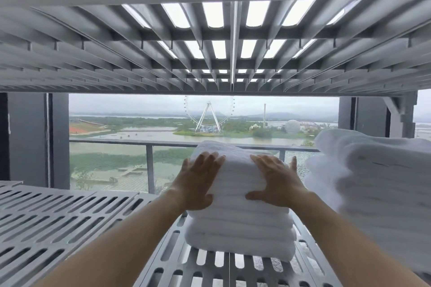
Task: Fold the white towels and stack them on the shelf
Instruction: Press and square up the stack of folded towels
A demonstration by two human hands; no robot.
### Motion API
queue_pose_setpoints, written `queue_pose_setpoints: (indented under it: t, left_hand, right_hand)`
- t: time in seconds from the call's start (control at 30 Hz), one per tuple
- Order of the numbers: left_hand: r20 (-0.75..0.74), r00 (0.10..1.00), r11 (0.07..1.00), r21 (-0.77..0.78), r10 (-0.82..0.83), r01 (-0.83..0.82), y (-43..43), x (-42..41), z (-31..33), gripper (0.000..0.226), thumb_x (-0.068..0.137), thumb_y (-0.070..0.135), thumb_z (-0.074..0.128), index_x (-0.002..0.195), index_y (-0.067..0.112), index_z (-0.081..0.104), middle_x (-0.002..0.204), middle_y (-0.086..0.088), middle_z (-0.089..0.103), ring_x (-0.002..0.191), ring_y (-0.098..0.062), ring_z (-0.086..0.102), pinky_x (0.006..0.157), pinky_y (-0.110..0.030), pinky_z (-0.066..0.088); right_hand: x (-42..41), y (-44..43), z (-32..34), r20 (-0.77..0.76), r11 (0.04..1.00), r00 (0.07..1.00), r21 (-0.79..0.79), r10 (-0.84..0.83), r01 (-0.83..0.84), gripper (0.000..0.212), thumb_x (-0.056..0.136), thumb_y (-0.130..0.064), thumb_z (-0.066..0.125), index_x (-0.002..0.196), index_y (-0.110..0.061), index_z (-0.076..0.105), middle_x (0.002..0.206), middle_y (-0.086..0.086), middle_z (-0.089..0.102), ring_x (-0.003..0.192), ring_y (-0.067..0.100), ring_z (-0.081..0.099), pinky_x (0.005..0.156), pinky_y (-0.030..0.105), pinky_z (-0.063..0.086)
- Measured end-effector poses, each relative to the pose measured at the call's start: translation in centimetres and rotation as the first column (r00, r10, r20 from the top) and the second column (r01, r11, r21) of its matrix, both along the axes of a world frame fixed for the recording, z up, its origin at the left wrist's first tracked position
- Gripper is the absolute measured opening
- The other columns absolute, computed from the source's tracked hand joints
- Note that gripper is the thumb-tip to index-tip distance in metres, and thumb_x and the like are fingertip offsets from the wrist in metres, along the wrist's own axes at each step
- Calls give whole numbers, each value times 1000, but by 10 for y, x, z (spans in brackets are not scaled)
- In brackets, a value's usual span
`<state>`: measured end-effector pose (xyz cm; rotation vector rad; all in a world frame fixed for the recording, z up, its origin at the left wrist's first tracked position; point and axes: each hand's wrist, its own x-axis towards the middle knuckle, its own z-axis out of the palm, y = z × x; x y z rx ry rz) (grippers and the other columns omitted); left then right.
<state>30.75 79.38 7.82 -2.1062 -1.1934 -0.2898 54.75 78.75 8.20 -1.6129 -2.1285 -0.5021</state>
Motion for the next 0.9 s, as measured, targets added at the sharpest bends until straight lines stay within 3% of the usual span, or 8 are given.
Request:
queue_pose_setpoints:
  t: [0.1,0.23,0.37,0.47,0.57,0.63,0.73,0.9]
  left_hand:
    - [-11,999,999,6,-40,40,2,-7,6,88,82,39,50,147,17,-5,151,-5,11,135,-25,15,100,-47,38]
    - [19,999,999,16,-42,42,2,-9,1,89,78,39,53,146,18,-1,148,-4,15,133,-25,18,98,-47,39]
    - [76,997,999,-50,7,-3,8,-2,2,101,76,32,63,144,25,-12,148,-1,3,134,-29,8,93,-46,45]
    - [105,990,995,-16,-94,96,12,1,13,91,78,11,58,147,25,0,146,0,17,128,-26,20,87,-33,52]
    - [145,968,979,59,-203,197,17,-3,12,84,75,-3,46,147,23,12,144,-1,29,126,-26,28,79,-34,55]
    - [140,970,980,23,-198,197,19,-5,6,84,77,2,51,148,24,11,146,-1,27,128,-26,26,77,-36,56]
    - [98,978,982,-44,-181,186,23,-9,-1,90,79,19,62,148,26,4,149,1,20,133,-25,19,82,-38,56]
    - [119,959,966,40,-257,254,18,-19,2,91,69,12,68,147,22,21,143,-4,38,130,-29,35,69,-36,59]
  right_hand:
    - [4,2,5,17,999,1000,51,1,-2,100,63,-68,63,144,-34,14,151,-10,24,140,15,19,106,70,1]
    - [-11,5,1,120,995,991,90,-61,50,110,60,-65,65,145,-30,4,144,-7,23,137,16,20,104,72,-2]
    - [-17,5,-4,148,979,985,192,-93,64,92,66,-65,63,137,-19,28,133,-2,43,128,21,40,110,61,-4]
    - [-16,-1,-1,108,955,988,286,-112,77,80,60,-55,71,126,-16,46,119,1,56,114,26,52,114,49,17]
    - [-14,-5,-3,93,873,983,479,-160,97,68,38,-24,82,102,-13,62,93,5,64,82,29,63,83,39,50]
    - [-16,-8,-10,103,877,981,470,-166,99,67,36,-29,83,98,-13,64,88,5,65,74,29,63,72,36,50]
    - [-17,-9,-18,112,914,976,384,-187,131,73,42,-50,81,104,-16,63,93,4,66,80,28,64,72,39,50]
    - [-26,-14,-9,92,901,975,406,-205,151,71,44,-47,79,109,-21,63,98,1,66,83,25,64,73,36,49]
